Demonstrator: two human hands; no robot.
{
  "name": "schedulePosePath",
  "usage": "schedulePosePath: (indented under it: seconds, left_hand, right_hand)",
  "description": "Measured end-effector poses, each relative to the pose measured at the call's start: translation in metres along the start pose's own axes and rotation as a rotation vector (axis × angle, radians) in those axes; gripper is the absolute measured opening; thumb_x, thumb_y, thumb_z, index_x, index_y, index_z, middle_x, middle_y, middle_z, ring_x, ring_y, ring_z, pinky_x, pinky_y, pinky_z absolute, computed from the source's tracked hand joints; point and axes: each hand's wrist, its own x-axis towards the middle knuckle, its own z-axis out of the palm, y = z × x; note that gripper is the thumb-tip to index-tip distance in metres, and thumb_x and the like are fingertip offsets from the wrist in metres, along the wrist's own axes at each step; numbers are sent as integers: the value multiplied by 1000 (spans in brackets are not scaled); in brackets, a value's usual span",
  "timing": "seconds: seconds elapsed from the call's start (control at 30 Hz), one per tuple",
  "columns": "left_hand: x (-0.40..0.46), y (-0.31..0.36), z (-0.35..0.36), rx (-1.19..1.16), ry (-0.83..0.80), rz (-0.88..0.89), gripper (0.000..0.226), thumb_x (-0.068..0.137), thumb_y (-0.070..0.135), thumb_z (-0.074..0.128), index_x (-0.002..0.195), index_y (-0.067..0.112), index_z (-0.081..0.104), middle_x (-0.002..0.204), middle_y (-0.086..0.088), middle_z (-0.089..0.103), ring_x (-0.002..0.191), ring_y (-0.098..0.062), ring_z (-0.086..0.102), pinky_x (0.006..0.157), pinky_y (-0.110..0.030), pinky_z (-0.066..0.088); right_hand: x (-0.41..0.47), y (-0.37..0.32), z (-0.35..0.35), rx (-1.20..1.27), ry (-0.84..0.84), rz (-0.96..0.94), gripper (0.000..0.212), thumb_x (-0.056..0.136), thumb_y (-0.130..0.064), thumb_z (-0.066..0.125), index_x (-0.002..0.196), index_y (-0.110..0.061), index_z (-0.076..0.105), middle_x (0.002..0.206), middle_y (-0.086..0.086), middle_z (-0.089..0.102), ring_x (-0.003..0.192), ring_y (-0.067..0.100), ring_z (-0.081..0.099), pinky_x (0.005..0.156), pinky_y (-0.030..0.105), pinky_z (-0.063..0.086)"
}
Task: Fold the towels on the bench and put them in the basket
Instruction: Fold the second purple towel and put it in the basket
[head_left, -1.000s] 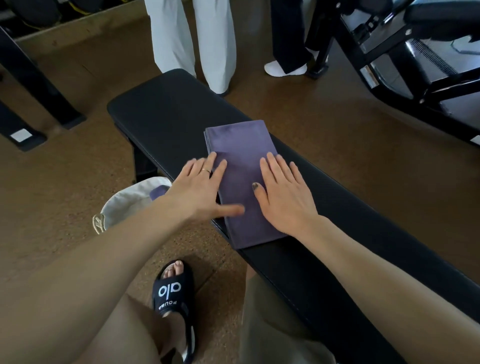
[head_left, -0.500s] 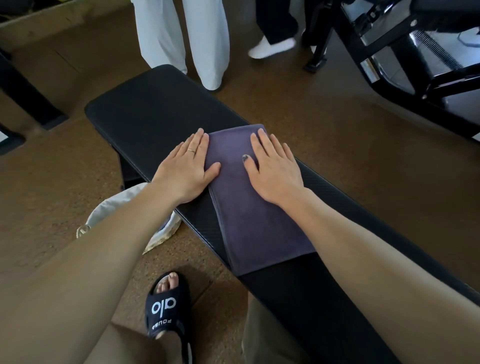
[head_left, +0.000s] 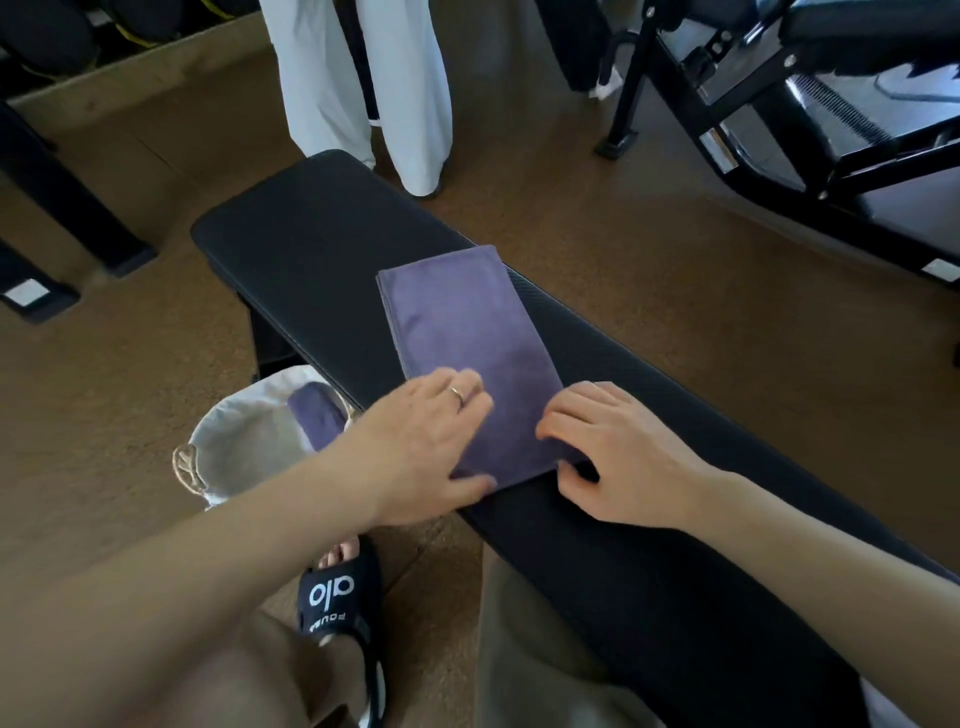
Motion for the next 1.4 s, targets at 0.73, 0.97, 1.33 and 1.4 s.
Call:
schedulePosePath:
  seconds: [0.73,0.97,1.33,1.4]
  left_hand:
    - [-26,26,7,137,-13,2,20,72,23,71,80,16,53,77,-3,54,59,-23,57,45,-30,33]
    - [-27,14,9,-297,57,-230,21,92,18,49,80,22,32,83,7,42,74,-19,51,68,-34,39]
    - [-25,16,3,-399,93,-337,32,95,38,59,116,29,37,100,7,58,85,-20,61,76,-39,52]
    - [-22,18,8,-284,97,-332,47,94,42,61,128,29,30,118,5,54,89,-26,65,76,-44,55]
  right_hand:
    - [13,6,-7,-271,-37,-180,23,82,-2,62,102,-14,59,81,-1,61,70,23,59,79,40,53]
    - [9,9,-13,-295,-198,-186,61,82,-15,66,141,-21,49,122,-5,61,110,16,60,101,35,50]
    - [29,17,-11,328,65,262,17,98,-11,61,108,-25,66,93,-12,68,77,4,64,71,29,55]
    - [33,20,-11,365,43,285,18,99,-12,61,111,-24,67,101,-13,69,87,4,66,77,25,56]
